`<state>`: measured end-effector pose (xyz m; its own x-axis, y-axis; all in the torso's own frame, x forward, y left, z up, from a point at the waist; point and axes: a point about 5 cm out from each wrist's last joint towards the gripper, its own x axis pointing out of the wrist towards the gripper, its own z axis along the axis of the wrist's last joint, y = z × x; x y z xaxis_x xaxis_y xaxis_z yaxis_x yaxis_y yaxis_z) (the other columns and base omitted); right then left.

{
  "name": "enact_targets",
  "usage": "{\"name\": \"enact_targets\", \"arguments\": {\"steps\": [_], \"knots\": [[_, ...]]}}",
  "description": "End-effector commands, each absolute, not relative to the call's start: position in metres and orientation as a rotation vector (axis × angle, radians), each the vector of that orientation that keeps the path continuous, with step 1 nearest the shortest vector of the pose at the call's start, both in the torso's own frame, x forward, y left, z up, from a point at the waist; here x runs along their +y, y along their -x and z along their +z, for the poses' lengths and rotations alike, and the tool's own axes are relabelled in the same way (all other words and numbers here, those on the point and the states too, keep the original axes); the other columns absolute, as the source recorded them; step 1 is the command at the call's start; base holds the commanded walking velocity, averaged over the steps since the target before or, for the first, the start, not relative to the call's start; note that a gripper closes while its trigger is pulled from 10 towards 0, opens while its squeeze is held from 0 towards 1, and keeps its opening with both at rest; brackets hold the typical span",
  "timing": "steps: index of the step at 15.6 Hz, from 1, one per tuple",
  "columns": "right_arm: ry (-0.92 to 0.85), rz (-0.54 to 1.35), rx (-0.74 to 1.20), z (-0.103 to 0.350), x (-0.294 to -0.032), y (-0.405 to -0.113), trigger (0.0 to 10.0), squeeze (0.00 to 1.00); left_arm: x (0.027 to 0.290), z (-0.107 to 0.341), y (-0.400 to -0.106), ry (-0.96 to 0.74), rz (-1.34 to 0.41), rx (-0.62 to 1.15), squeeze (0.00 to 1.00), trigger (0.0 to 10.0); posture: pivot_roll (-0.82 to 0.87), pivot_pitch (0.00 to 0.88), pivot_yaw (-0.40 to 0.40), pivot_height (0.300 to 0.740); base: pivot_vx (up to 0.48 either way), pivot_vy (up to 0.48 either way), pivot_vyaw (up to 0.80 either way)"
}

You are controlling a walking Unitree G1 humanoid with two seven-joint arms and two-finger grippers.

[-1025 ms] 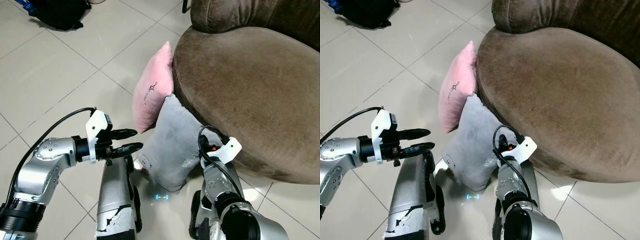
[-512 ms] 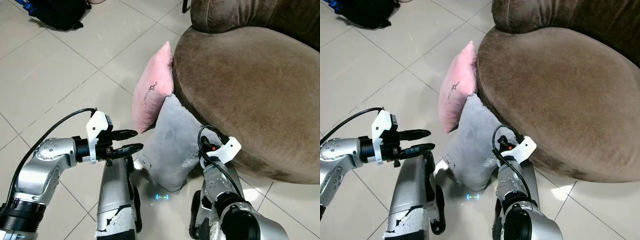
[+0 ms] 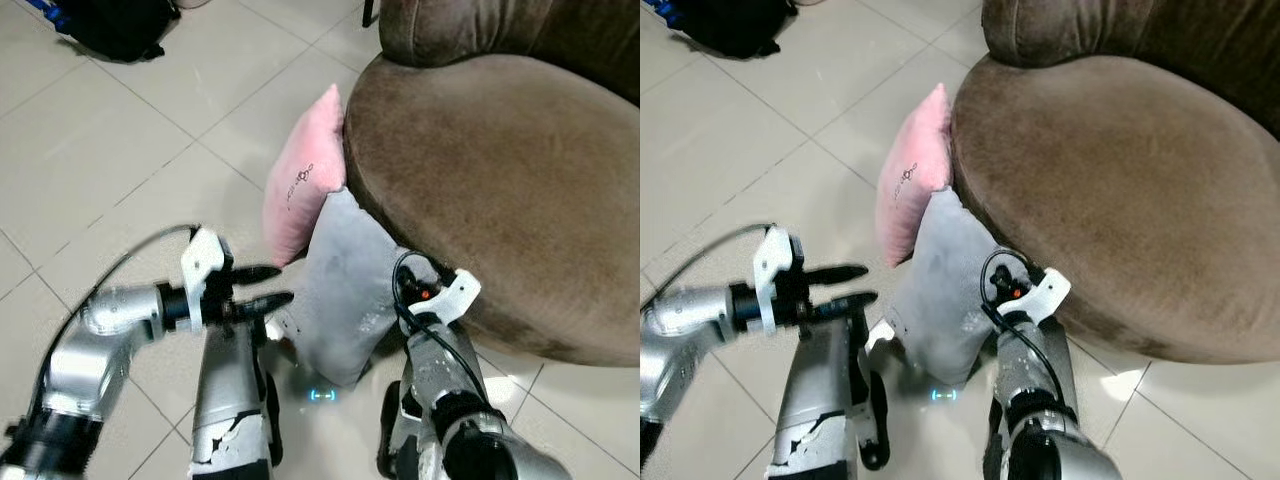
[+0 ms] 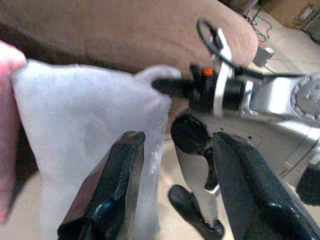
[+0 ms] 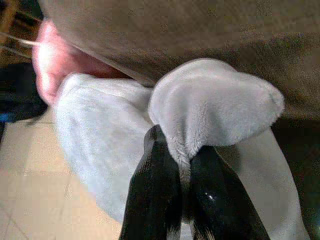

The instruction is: Move the pillow to the sofa from floor

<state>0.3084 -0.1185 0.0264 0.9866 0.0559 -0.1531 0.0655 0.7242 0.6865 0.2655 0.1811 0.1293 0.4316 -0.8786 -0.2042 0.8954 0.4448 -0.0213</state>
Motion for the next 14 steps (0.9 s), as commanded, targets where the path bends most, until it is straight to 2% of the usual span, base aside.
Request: {"name": "enact_targets", "arguments": {"steps": [1, 4, 6, 9, 13, 14], "knots": [[-0.782, 0.062, 0.104, 0.038, -0.104, -0.309, 0.0, 0.0, 0.184, 0.123, -0.262, -0.098, -1.084, 0.205, 0.0, 10.0, 0.23, 0.221, -0.019, 0.51, 0.0, 0.0, 0.0], [-0.788, 0.109, -0.022, 0.067, -0.118, -0.307, 0.0, 0.0, 0.17, 0.122, -0.262, -0.062, -1.054, 0.157, 0.0, 10.0, 0.19, 0.197, -0.051, 0.51, 0.0, 0.0, 0.0], [-0.776, 0.226, -0.117, 0.102, -0.123, -0.294, 0.0, 0.0, 0.158, 0.128, -0.258, -0.025, -1.014, 0.098, 0.0, 10.0, 0.16, 0.155, -0.07, 0.51, 0.0, 0.0, 0.0], [-0.778, 0.275, -0.168, 0.129, -0.126, -0.288, 0.0, 0.0, 0.155, 0.129, -0.257, 0.006, -0.968, 0.074, 0.0, 10.0, 0.13, 0.134, -0.072, 0.51, 0.0, 0.0, 0.0], [-0.799, 0.309, -0.365, 0.207, -0.142, -0.29, 0.0, 0.0, 0.154, 0.129, -0.257, 0.022, -0.942, 0.054, 0.0, 10.0, 0.11, 0.111, -0.081, 0.51, 0.0, 0.0, 0.0], [-0.784, 0.332, -0.46, 0.243, -0.15, -0.294, 0.0, 0.0, 0.156, 0.132, -0.26, 0.026, -0.922, 0.035, 0.0, 10.0, 0.11, 0.097, -0.083, 0.51, 0.0, 0.0, 0.0]]}}
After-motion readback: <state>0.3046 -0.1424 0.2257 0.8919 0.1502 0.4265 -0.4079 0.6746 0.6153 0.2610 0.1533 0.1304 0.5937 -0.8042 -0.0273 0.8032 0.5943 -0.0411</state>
